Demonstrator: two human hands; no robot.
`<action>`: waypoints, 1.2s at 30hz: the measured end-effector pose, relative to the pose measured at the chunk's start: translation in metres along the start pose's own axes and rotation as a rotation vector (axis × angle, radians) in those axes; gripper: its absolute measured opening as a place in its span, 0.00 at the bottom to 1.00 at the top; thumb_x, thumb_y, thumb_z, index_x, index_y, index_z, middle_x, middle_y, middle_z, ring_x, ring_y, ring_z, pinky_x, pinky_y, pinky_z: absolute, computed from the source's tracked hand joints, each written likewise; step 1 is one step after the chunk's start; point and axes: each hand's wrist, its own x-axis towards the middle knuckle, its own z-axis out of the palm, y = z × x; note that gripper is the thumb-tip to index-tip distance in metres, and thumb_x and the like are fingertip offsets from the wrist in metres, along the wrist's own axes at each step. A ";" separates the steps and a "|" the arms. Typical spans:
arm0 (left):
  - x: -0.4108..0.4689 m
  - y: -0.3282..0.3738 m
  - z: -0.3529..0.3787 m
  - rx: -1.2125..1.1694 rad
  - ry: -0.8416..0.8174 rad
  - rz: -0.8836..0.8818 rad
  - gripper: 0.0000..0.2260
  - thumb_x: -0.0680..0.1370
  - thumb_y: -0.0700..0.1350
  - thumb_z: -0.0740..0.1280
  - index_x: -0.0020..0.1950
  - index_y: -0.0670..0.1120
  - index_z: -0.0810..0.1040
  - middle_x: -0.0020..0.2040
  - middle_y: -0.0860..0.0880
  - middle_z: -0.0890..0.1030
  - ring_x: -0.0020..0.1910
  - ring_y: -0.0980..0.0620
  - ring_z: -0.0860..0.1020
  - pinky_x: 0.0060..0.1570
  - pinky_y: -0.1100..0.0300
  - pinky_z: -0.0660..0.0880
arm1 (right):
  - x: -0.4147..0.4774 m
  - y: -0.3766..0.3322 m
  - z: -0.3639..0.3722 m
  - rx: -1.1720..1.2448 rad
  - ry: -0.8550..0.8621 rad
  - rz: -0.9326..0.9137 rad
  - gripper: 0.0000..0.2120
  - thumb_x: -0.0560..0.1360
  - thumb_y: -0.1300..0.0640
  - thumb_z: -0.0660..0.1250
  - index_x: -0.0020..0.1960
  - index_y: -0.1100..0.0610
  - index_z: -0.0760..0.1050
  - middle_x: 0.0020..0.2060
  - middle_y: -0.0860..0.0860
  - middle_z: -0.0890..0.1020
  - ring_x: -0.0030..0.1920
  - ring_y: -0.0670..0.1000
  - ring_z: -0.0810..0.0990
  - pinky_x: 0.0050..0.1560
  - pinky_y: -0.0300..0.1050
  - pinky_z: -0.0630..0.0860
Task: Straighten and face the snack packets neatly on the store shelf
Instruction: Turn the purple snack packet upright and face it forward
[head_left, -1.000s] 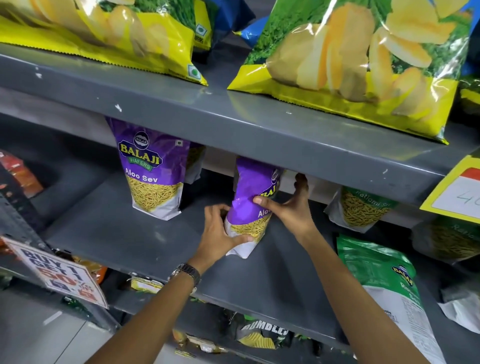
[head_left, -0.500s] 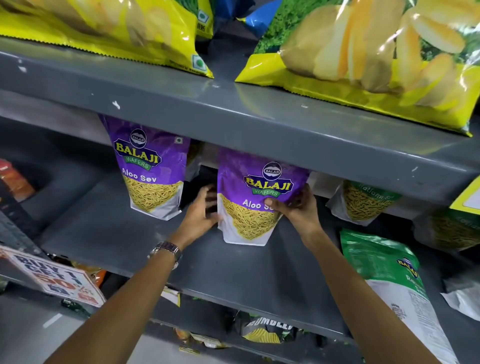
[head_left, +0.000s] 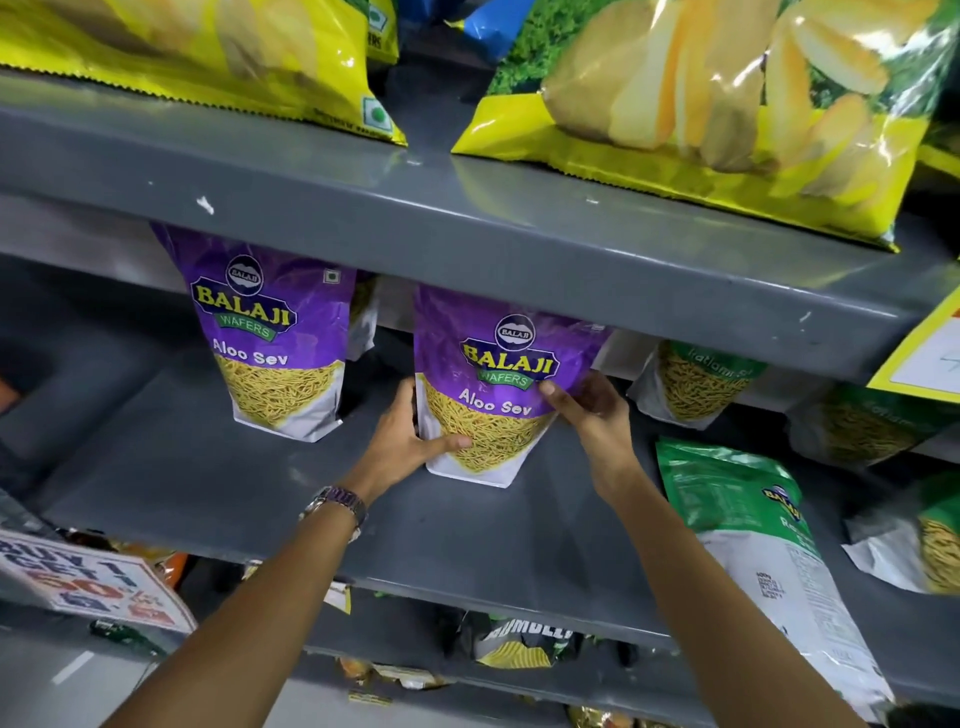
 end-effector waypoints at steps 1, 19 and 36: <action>-0.001 0.000 0.000 0.007 0.002 0.016 0.36 0.56 0.63 0.77 0.58 0.57 0.65 0.58 0.56 0.78 0.59 0.54 0.77 0.61 0.46 0.74 | 0.000 0.001 -0.003 0.012 0.006 0.000 0.08 0.68 0.66 0.72 0.41 0.56 0.76 0.35 0.45 0.85 0.36 0.40 0.82 0.40 0.32 0.77; -0.005 -0.002 -0.001 -0.097 -0.054 0.038 0.35 0.57 0.63 0.77 0.59 0.67 0.65 0.61 0.57 0.77 0.63 0.54 0.75 0.65 0.43 0.71 | -0.006 0.008 0.008 0.033 0.113 0.003 0.07 0.69 0.62 0.73 0.39 0.56 0.74 0.36 0.50 0.80 0.32 0.39 0.80 0.36 0.31 0.76; -0.062 0.060 0.217 -0.360 -0.149 -0.433 0.17 0.73 0.41 0.70 0.59 0.48 0.70 0.55 0.46 0.75 0.53 0.49 0.75 0.40 0.60 0.73 | -0.031 0.012 -0.198 -0.690 0.406 0.115 0.30 0.64 0.45 0.75 0.60 0.59 0.72 0.57 0.61 0.78 0.58 0.61 0.76 0.59 0.60 0.73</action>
